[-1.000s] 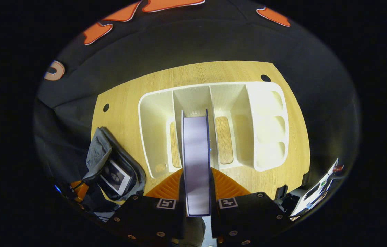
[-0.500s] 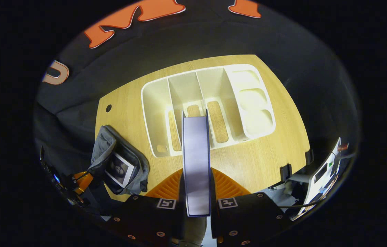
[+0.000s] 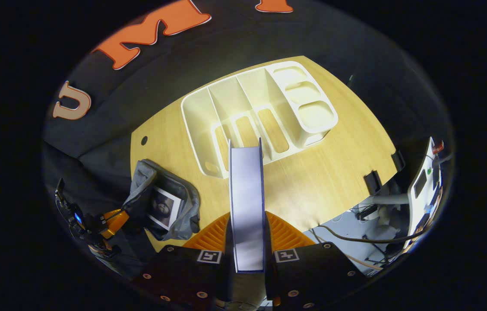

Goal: Open the schoolbag, grab two books from the bookshelf and put them into the schoolbag.

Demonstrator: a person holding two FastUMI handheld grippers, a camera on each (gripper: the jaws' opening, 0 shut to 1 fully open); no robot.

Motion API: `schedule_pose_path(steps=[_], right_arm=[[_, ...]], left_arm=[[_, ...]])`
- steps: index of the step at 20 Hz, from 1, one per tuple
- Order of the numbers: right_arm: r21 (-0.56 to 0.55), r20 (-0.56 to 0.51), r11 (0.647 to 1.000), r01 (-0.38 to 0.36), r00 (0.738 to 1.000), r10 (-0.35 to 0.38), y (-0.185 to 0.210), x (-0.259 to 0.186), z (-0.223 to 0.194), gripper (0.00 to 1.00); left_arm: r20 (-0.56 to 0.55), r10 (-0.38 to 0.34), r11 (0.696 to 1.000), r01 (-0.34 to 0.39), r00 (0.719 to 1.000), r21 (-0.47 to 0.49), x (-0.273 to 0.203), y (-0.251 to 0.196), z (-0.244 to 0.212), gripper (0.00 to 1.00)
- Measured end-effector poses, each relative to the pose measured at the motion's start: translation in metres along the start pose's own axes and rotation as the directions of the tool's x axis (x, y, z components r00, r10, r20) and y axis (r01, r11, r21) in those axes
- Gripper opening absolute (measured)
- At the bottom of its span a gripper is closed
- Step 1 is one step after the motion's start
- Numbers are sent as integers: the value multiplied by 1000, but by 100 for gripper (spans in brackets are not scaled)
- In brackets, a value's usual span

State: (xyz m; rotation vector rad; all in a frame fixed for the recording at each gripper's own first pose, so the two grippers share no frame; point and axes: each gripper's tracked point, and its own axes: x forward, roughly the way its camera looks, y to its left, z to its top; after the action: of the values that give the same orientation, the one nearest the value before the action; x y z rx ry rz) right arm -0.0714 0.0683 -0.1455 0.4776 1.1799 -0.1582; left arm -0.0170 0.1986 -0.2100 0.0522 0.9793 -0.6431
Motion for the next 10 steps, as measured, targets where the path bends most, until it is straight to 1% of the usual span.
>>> schedule_pose_path(steps=[2, 5, 8, 10], right_arm=[[55, -2, 997, -53, 999, 54, 11, -2, -15, 30], [99, 13, 989, -111, 994, 110, 23, -8, -32, 30], [148, 49, 967, -205, 979, 200, 48, -21, -40, 29], [157, 76, 955, -252, 967, 243, 59, -24, -41, 29]], left_arm=[[0, -8, 1000, 8, 1000, 18, -1, 1, -1, 1], [10, -8, 999, 8, 1000, 47, -3, 6, 6, 1], [22, -3, 998, 2, 1000, 66, -6, 9, 12, 1], [28, 5, 997, -7, 1000, 80, -8, 12, 18, 1]])
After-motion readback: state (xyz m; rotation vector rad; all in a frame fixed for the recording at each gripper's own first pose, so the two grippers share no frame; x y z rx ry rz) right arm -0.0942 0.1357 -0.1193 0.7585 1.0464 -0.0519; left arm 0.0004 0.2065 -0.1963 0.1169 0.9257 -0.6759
